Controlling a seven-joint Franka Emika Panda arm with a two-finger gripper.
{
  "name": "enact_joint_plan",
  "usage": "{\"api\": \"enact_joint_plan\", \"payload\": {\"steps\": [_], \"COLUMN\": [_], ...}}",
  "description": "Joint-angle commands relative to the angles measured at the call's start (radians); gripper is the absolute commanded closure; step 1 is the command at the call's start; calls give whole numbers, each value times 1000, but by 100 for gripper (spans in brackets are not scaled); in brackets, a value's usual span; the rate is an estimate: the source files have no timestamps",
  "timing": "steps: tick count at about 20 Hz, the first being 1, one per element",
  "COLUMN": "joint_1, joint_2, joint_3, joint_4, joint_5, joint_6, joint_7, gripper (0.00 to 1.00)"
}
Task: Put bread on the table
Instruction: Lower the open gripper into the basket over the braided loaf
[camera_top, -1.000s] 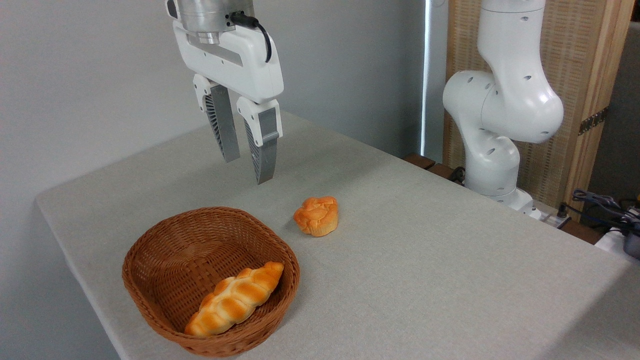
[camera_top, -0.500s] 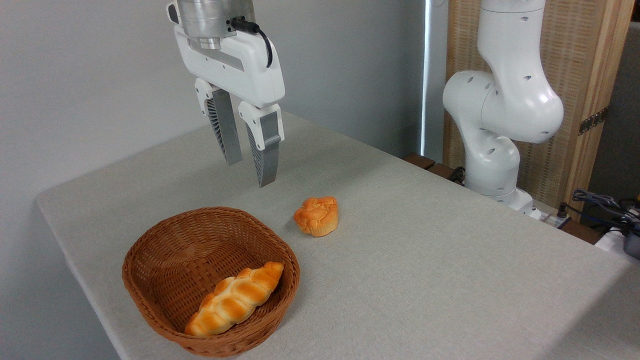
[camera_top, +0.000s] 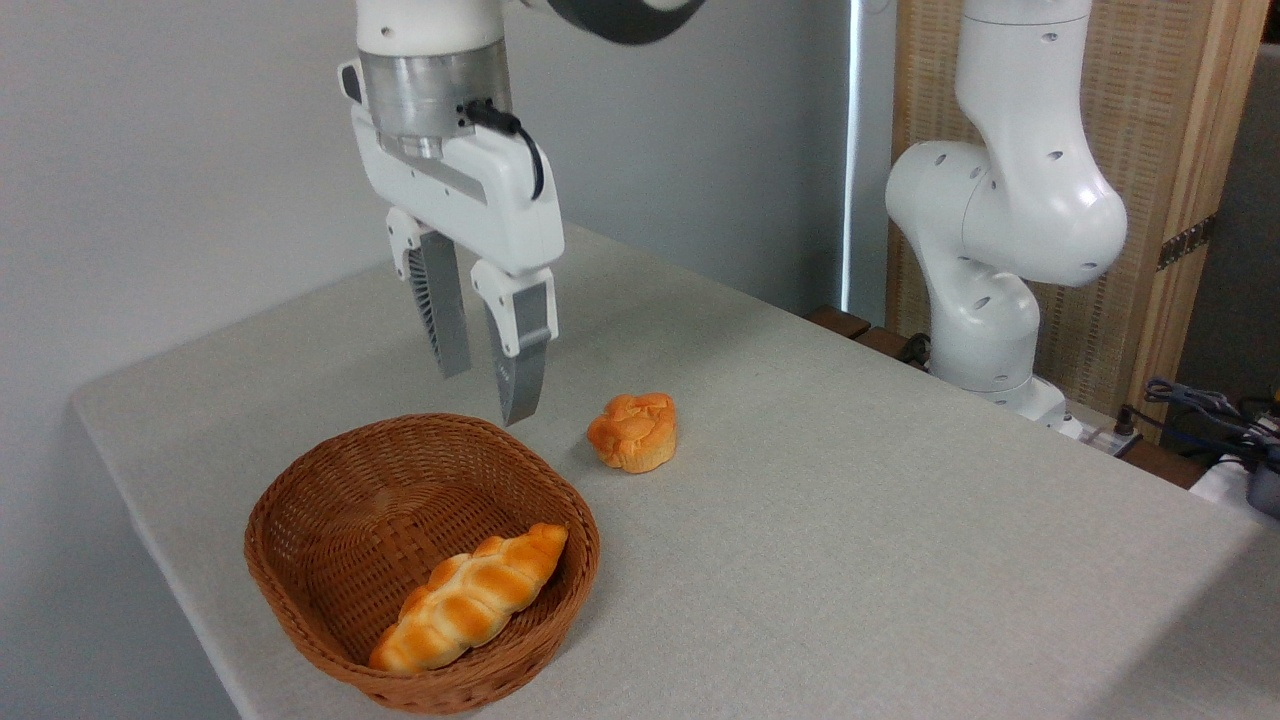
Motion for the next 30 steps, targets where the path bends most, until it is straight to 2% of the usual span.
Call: {"api": "enact_joint_plan", "payload": {"steps": [1,6,13,17,29,30], "joint_1": [1,3,20,21,21,21], "joint_2": [-29,-21,39,91,140,143], "joint_3": [4,25,30,30,30,30], "joint_4": [-108,-238,-240,-242,-242,-242], "joint_5": [5,15,16,16,16,16], "joint_6": [163,366,380,447,483,483], "joint_7": [-4,24,80,80,80,80], "gripper": [0,0,0,0,0,3]}}
